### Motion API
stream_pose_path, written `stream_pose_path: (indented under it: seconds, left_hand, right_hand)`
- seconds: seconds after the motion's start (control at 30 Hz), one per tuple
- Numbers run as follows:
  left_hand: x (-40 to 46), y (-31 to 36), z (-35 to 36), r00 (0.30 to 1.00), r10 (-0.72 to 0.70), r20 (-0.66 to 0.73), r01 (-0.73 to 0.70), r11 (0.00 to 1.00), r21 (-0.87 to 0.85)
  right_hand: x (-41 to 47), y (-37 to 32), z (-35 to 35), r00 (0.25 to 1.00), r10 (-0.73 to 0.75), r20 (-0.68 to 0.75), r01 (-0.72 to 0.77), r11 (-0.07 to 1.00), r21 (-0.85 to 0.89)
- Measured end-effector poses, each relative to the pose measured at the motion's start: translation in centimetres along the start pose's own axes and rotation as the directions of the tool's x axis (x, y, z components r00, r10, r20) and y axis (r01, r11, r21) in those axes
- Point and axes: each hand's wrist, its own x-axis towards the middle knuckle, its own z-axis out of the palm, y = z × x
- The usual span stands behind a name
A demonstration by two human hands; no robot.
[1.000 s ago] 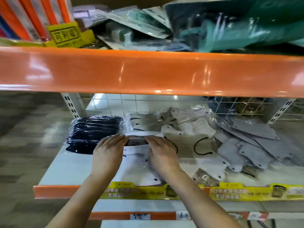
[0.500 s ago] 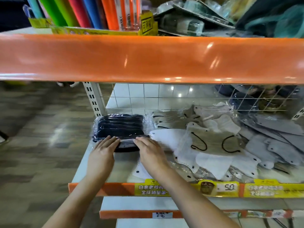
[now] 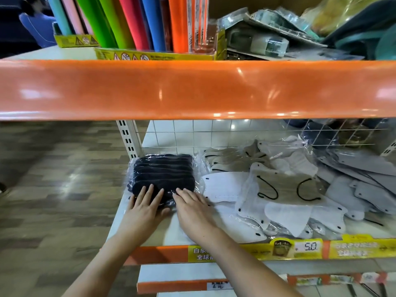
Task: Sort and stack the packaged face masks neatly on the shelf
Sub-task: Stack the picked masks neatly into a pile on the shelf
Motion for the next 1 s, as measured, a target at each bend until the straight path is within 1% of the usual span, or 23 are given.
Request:
stream_pose_path:
  seconds: [0.13,0.23,0.33,0.43,0.5,0.57,0.67,0.7,0.8,0.87,1.0]
  left_hand:
    - [0.4,0.0,0.0,0.999,-0.015,0.046,0.013,0.998,0.061]
    - [0.3,0.8,-0.2,1.0,-0.013,-0.024,0.015,0.996,0.086]
    - [0.3,2.2,-0.6,0.998,-0.035,-0.047,0.039,0.995,0.087]
    - [0.4,4.2,-0.6,0.997,0.018,-0.081,-0.011,0.996,0.086]
    - [0.6,6.2,-1.1,0.991,0.037,-0.132,-0.031,0.998,0.047]
    - [1.0,8.3,-1.5,0.978,0.071,-0.195,-0.073,0.997,0.001]
    - [1.9,11.4,-1.8,0.958,0.137,-0.253,-0.145,0.989,-0.013]
    - [2.2,12.5,-1.8,0.956,0.143,-0.256,-0.154,0.988,-0.022]
    - [2.7,16.0,-1.7,0.96,0.145,-0.241,-0.167,0.983,-0.072]
    - [3.0,18.9,-1.7,0.951,0.165,-0.262,-0.193,0.978,-0.085]
    - [3.8,24.7,-1.5,0.941,0.213,-0.263,-0.249,0.962,-0.113]
  right_hand:
    - [0.1,-0.2,0.4,1.0,0.011,0.014,-0.011,1.0,0.002]
    - [0.3,0.0,0.3,1.0,0.0,-0.001,0.0,0.999,0.047]
    - [0.1,0.4,-0.6,0.997,-0.036,-0.068,0.042,0.996,0.085]
    - [-0.4,1.4,-1.7,0.986,-0.067,-0.153,0.081,0.993,0.088]
    - [-0.7,2.4,-2.5,0.972,-0.066,-0.227,0.084,0.994,0.072]
    - [-1.2,3.7,-3.3,0.955,-0.035,-0.294,0.059,0.995,0.075]
    - [-2.5,5.8,-5.2,0.929,0.026,-0.368,-0.01,0.999,0.047]
    - [-3.1,6.9,-5.4,0.92,0.031,-0.391,-0.019,0.999,0.035]
    - [-5.0,9.9,-6.1,0.9,0.067,-0.431,-0.04,0.997,0.07]
    - [-6.4,11.9,-6.9,0.875,0.11,-0.472,-0.082,0.994,0.079]
    - [-9.4,15.8,-9.3,0.884,0.164,-0.439,-0.162,0.986,0.042]
